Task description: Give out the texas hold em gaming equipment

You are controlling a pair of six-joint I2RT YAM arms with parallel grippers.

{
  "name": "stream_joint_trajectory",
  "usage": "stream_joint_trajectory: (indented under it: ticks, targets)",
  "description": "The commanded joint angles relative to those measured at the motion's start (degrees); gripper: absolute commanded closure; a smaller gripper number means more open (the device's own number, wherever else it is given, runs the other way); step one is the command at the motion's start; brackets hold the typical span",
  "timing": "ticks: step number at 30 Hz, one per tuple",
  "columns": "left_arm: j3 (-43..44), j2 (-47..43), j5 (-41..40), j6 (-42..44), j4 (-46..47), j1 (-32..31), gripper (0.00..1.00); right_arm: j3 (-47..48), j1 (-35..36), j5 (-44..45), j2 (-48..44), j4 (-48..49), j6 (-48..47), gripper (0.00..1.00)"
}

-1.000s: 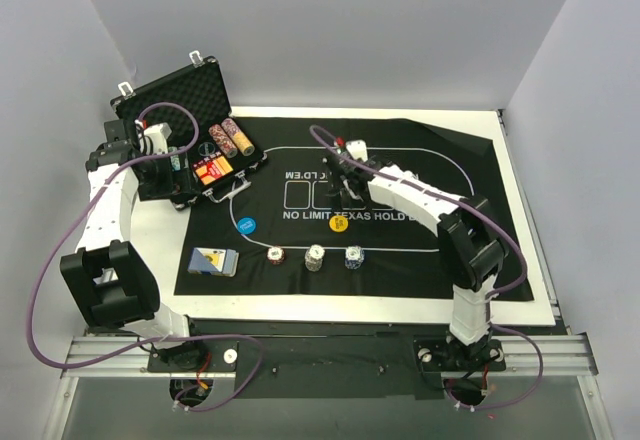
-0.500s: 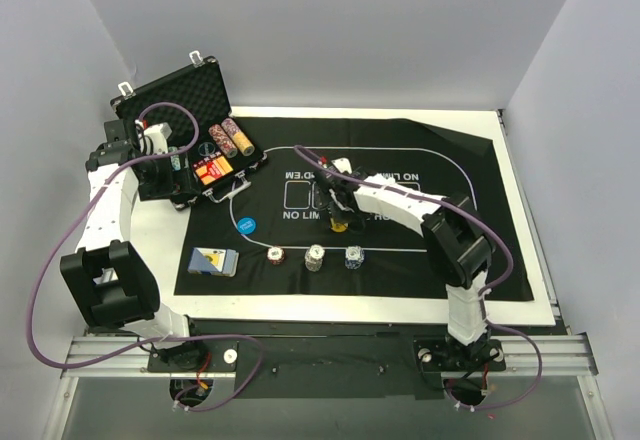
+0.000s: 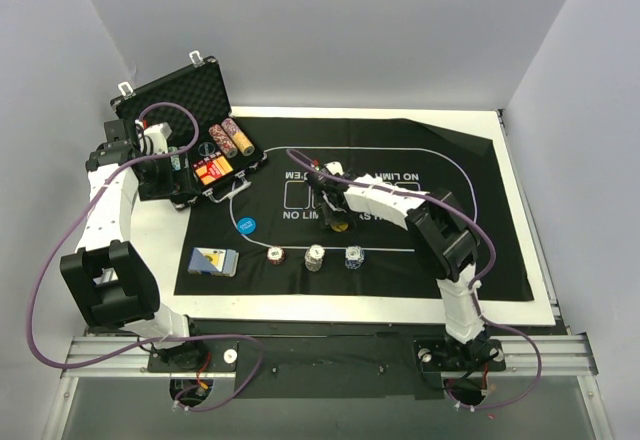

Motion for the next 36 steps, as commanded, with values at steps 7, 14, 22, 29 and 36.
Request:
stream_joint_trajectory:
  ticks: [7,14,22,29,36]
  targets:
    - [1.1,-1.6,-0.3,0.9,0.7,0.3,0.03,-3.5,-6.4,-0.1,-2.7,0.2,2.3,0.60]
    - [1.2,-1.6,-1.0,1.2,0.6,0.3,0.03,1.5,-13.9,-1.1,-0.9,0.4,3.7,0.62]
    - [1.7,0.2,-0.6,1.0,0.6,0.4,0.03,13.5,-21.0,-0.8,8.8,-2.8,3.7,0.63]
    - [1.8,0.2,-1.3,2.3,0.5,0.4,0.03,9.8,-18.6,0.0,2.8,-3.5,-0.3,0.31]
    - [2.1,-0.2,-1.7,3.3,-0.1,0.4,0.03,-1.8,-13.2,-1.0,-5.4,-0.7,1.6,0.24]
